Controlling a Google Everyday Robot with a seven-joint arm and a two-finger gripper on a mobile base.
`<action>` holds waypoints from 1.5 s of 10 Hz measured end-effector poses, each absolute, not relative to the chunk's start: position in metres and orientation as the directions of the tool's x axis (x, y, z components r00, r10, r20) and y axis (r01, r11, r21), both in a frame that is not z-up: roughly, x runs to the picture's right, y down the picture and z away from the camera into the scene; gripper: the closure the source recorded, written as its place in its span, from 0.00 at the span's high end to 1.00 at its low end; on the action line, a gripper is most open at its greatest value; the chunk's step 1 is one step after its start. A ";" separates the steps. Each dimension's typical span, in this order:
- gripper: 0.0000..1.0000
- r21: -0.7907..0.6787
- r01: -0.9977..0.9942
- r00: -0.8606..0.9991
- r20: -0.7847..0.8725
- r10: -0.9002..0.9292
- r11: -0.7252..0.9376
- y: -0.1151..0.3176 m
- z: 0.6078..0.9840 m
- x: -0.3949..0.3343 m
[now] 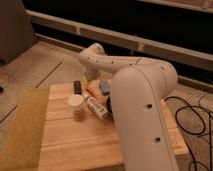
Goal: Place the pepper on the white sponge
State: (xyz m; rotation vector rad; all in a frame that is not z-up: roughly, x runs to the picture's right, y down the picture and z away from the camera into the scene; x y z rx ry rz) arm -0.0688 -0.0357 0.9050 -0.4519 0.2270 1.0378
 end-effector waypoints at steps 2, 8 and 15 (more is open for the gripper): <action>0.65 -0.254 -0.863 0.505 -0.412 0.759 0.436 -0.031 0.915 -0.070; 0.65 -0.327 -0.830 0.556 -0.416 0.719 0.452 -0.018 0.945 -0.082; 0.65 -0.374 -0.761 0.643 -0.330 0.691 0.530 -0.038 0.951 -0.091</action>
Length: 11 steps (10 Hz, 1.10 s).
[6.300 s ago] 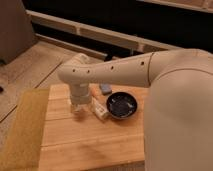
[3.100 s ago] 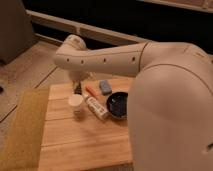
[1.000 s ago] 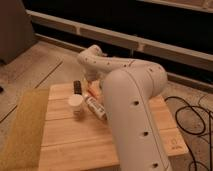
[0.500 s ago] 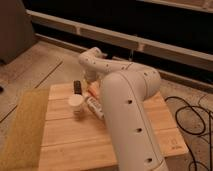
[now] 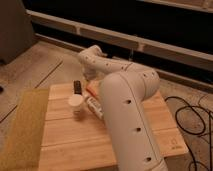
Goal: Place the pepper on the white sponge
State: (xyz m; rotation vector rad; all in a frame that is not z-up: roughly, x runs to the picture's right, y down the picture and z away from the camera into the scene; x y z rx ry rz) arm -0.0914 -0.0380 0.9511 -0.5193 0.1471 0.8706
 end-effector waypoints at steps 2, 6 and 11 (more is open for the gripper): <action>0.65 -0.345 -0.774 0.629 -0.331 0.703 0.530 -0.039 0.952 -0.083; 0.65 -0.286 -0.789 0.612 -0.279 0.740 0.544 -0.048 0.953 -0.076; 0.65 -0.369 -0.784 0.607 -0.280 0.744 0.500 -0.018 0.973 -0.091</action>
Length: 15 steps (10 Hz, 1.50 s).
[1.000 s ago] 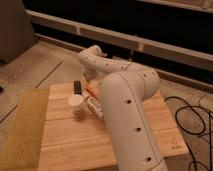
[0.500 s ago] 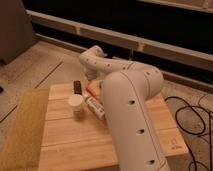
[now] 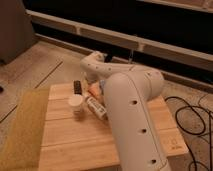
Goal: Place the pepper on the white sponge
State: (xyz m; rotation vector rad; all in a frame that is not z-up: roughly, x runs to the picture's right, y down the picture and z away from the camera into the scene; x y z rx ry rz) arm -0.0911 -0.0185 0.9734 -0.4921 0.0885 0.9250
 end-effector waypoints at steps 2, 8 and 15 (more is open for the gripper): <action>0.65 -0.408 -0.755 0.635 -0.262 0.727 0.513 -0.021 0.980 -0.103; 0.65 -0.447 -0.731 0.668 -0.310 0.677 0.516 -0.016 1.010 -0.095; 0.26 -0.470 -0.750 0.648 -0.380 0.661 0.466 -0.001 1.033 -0.081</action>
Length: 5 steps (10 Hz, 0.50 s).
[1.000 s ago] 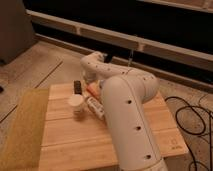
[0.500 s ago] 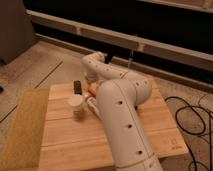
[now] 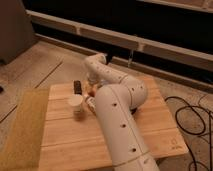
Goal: Place the pepper on the white sponge
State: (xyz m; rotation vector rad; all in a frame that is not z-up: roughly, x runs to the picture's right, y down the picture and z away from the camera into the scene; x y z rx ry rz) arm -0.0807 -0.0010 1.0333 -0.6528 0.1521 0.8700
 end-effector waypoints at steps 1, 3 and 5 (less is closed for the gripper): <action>0.16 -0.472 -0.746 0.652 -0.376 0.658 0.469 -0.002 1.034 -0.083; 0.00 -0.481 -0.733 0.666 -0.364 0.651 0.481 -0.005 1.035 -0.091; 0.00 -0.490 -0.712 0.688 -0.339 0.642 0.504 -0.014 1.030 -0.106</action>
